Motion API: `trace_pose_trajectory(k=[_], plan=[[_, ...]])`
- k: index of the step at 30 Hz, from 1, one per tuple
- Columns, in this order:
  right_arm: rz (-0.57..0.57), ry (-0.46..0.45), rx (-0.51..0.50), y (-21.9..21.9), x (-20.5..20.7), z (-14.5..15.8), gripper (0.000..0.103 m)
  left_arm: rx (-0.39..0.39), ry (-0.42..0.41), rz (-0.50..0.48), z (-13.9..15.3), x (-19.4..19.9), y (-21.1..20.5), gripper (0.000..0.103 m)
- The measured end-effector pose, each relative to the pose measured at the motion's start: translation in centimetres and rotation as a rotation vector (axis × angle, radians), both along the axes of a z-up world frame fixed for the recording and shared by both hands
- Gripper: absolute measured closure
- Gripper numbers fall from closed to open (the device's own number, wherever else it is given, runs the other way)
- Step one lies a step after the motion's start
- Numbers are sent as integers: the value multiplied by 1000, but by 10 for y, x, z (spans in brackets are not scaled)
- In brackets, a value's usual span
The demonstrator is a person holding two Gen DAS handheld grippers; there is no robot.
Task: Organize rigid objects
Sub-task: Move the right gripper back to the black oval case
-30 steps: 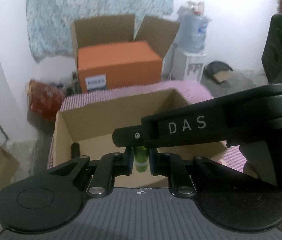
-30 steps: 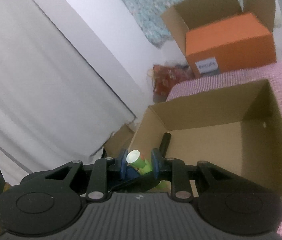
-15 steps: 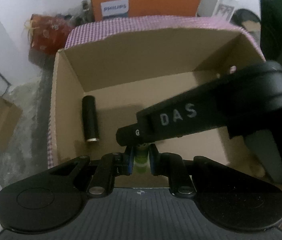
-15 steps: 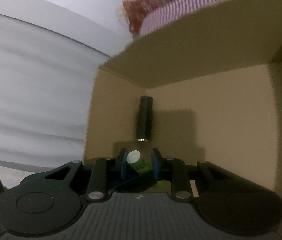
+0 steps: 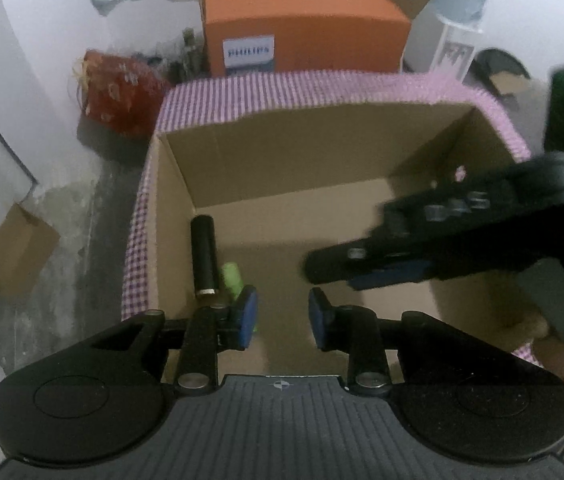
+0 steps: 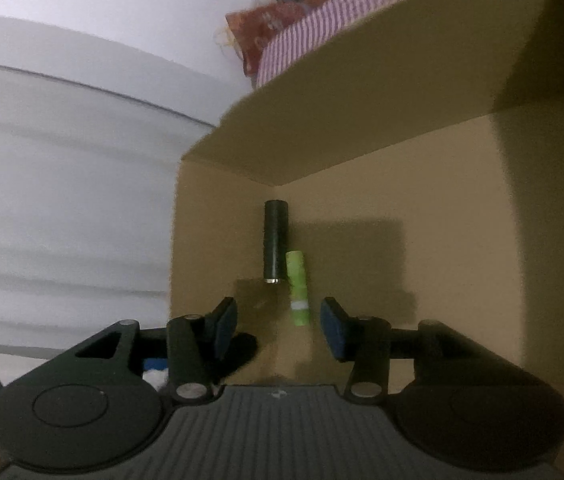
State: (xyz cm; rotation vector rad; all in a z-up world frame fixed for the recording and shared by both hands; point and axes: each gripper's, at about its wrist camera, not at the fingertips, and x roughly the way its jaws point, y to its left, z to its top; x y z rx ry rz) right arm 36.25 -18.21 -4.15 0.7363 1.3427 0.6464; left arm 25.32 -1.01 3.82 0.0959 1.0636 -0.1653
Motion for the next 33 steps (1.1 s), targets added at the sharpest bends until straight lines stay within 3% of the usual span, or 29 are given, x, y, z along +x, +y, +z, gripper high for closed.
trace_pose_trajectory(k=[6, 9, 14, 25, 33], plan=[[-61, -72, 92, -57, -50, 35, 54, -21, -105, -35, 30, -41, -3, 71], [-95, -87, 184, -86, -80, 43, 54, -37, -152, -67, 38, -62, -6, 68], [-164, -135, 216, -131, -140, 50, 54, -86, -218, -110, 40, -101, -15, 64], [-306, -129, 150, -174, -240, 8, 53, -254, -190, -186, -6, -145, -55, 64], [-385, -150, 66, -183, -260, -4, 54, -191, -192, -271, -50, -166, -93, 64]])
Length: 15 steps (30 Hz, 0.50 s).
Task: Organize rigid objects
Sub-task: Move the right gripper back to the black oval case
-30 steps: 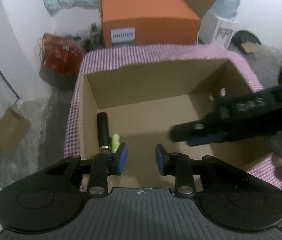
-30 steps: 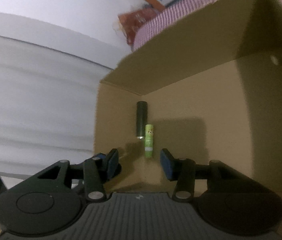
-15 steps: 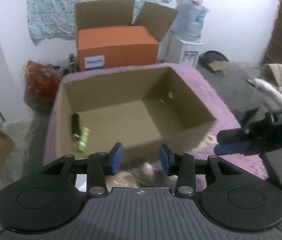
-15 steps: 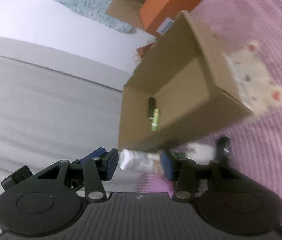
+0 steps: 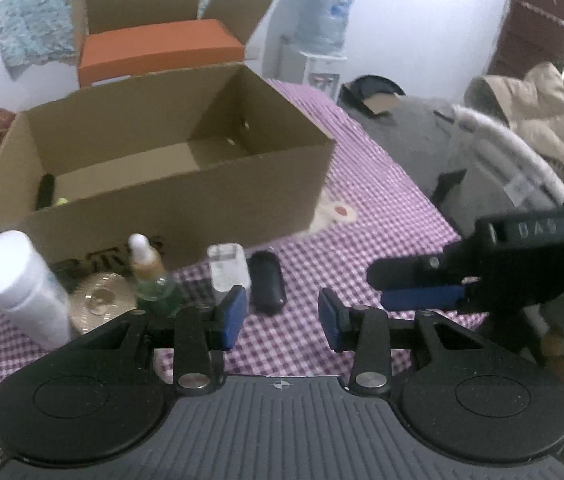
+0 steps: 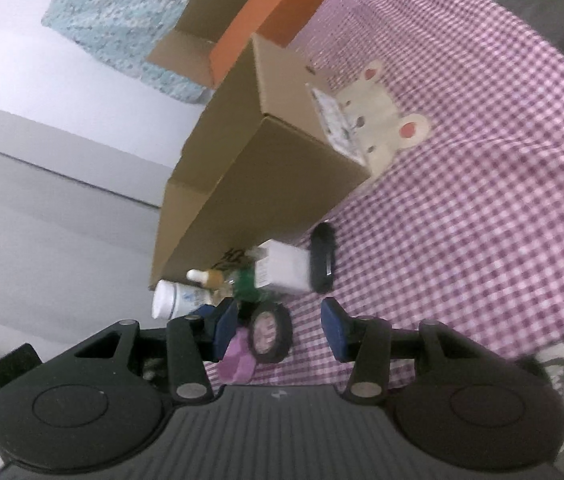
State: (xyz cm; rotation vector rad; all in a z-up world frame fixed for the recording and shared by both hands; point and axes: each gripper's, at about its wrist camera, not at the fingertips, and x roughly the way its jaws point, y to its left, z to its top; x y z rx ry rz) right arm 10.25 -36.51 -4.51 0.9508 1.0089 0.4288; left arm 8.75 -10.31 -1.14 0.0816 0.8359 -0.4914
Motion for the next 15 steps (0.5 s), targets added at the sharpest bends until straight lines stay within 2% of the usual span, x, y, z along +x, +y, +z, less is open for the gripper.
trace_pose_trajectory(k=[10, 15], plan=[[0, 1, -47, 5, 13, -23, 55, 79, -31, -39, -26, -2, -21, 66], [0, 0, -45, 12, 36, -40, 61, 85, -9, -39, -35, 6, -23, 72]])
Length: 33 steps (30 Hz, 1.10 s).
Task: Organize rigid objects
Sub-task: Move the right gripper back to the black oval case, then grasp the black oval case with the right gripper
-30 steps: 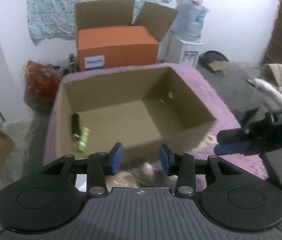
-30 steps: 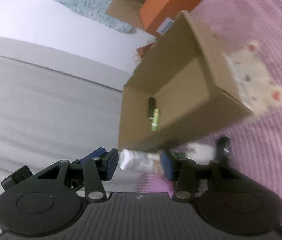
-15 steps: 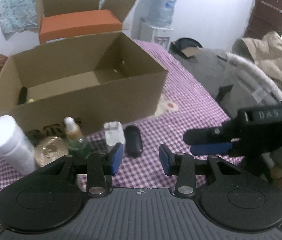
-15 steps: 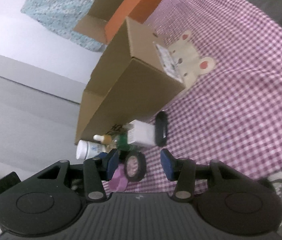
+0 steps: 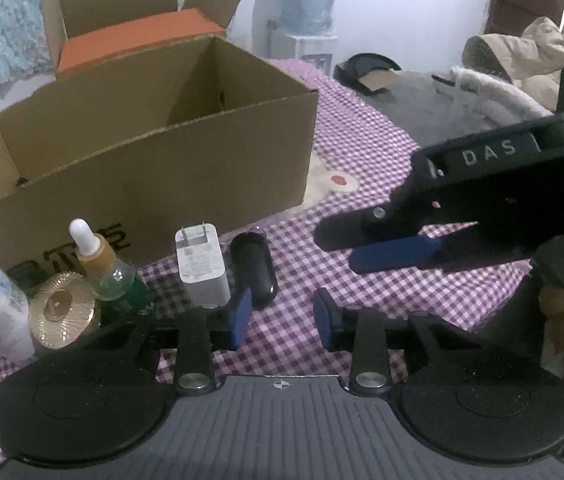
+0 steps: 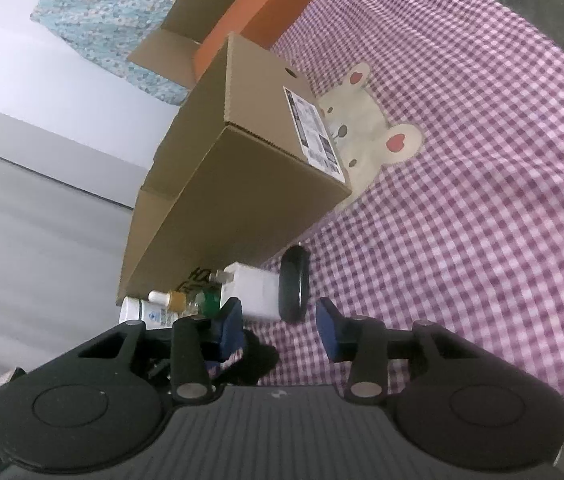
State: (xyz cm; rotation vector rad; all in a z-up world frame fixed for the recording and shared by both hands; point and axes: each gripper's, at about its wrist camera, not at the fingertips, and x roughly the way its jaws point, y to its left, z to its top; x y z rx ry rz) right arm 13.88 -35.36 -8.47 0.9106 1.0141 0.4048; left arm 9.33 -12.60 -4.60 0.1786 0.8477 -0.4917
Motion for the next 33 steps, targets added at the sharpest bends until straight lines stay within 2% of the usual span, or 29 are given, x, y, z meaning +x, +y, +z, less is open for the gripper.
trace_pose_trajectory(k=[7, 16, 21, 26, 30, 33], plan=[[38, -5, -25, 19, 30, -14, 65, 13, 32, 16, -12, 14, -4, 75], [79, 5, -119, 45, 63, -27, 66, 44, 40, 28, -22, 22, -12, 75], [98, 2, -118, 57, 73, -34, 69, 37, 50, 33, -26, 27, -13, 75], [113, 1, -112, 61, 73, -41, 69, 37, 47, 5, -23, 25, -19, 75], [124, 28, -74, 55, 60, -45, 77, 14, 73, -52, -20, 15, -28, 75], [123, 49, -50, 49, 50, -49, 78, 21, 79, -88, -18, 5, -35, 74]])
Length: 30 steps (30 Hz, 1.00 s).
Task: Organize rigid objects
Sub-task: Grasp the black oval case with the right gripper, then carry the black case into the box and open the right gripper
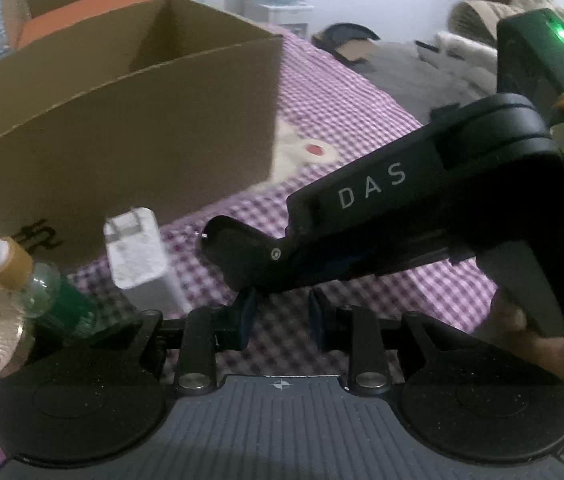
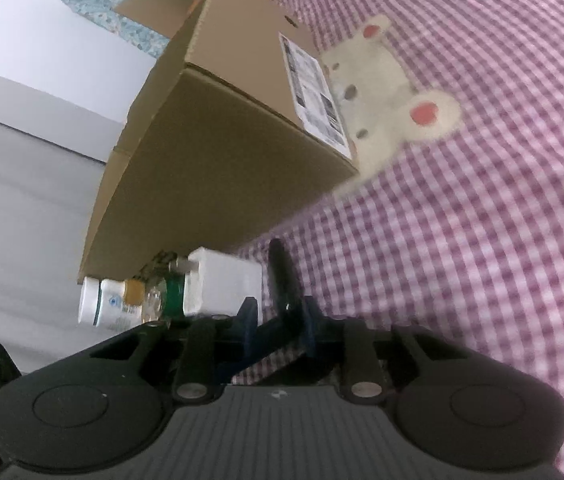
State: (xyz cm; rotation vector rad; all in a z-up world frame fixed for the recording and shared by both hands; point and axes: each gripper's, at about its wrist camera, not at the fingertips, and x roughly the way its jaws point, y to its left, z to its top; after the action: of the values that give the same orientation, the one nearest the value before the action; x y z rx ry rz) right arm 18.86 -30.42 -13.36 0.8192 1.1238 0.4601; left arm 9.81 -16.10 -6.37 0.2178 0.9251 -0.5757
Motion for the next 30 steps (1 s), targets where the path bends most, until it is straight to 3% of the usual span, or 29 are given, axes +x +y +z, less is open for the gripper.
trace_pose_trajectory(k=[5, 11, 25, 30], plan=[[-13, 0, -24, -9, -9, 4, 77, 15, -20, 1, 5, -4, 6, 72], [-38, -30, -43, -20, -1, 16, 77, 5, 20, 59, 1, 19, 14, 69], [2, -51, -23, 8, 16, 5, 78, 0, 6, 84, -3, 37, 11, 68], [-15, -43, 12, -2, 13, 1, 80, 20, -19, 79, -3, 31, 9, 78]])
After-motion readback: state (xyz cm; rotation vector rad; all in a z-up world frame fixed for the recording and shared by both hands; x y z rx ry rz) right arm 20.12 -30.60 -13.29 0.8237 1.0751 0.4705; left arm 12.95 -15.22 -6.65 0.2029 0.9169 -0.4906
